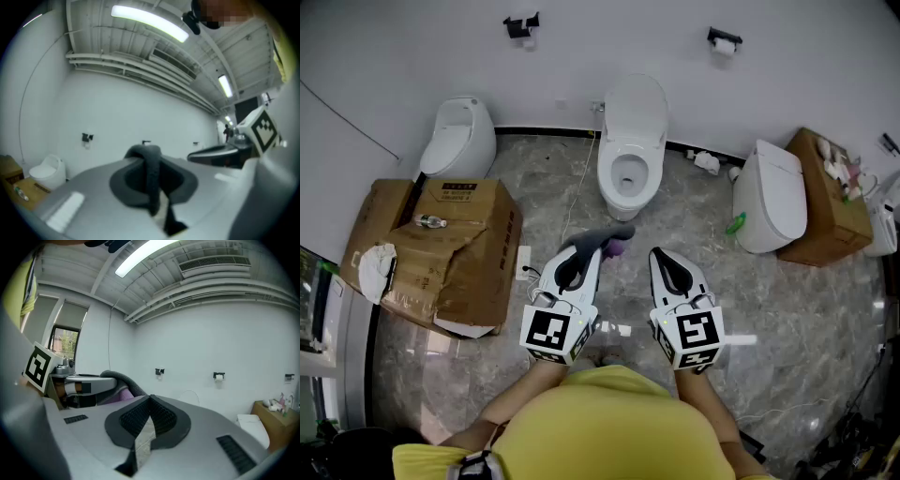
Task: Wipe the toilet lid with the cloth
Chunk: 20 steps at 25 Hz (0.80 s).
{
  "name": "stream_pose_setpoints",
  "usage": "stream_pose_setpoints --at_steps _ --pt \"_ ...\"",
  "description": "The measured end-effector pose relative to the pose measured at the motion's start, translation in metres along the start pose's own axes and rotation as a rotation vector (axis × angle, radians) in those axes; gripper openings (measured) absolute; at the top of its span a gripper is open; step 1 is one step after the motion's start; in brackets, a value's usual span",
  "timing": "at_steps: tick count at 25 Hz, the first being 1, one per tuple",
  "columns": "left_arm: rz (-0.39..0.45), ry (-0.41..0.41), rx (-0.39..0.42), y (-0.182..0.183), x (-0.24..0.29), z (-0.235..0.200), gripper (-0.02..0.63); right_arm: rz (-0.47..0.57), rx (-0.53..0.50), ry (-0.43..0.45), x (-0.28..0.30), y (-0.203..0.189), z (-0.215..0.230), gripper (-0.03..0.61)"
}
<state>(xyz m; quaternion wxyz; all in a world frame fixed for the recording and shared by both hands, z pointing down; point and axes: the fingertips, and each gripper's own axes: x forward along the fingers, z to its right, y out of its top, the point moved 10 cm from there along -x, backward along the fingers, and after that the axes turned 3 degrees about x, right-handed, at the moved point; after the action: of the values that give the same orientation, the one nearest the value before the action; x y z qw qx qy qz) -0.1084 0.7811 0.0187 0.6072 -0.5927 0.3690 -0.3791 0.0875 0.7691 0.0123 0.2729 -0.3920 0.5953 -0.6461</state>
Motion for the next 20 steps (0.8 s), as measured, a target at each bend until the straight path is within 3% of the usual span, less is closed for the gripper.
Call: stream_pose_setpoints --at_steps 20 --pt "0.02 0.032 -0.001 0.006 0.014 -0.003 0.021 0.032 0.034 -0.024 -0.006 0.0 0.031 0.015"
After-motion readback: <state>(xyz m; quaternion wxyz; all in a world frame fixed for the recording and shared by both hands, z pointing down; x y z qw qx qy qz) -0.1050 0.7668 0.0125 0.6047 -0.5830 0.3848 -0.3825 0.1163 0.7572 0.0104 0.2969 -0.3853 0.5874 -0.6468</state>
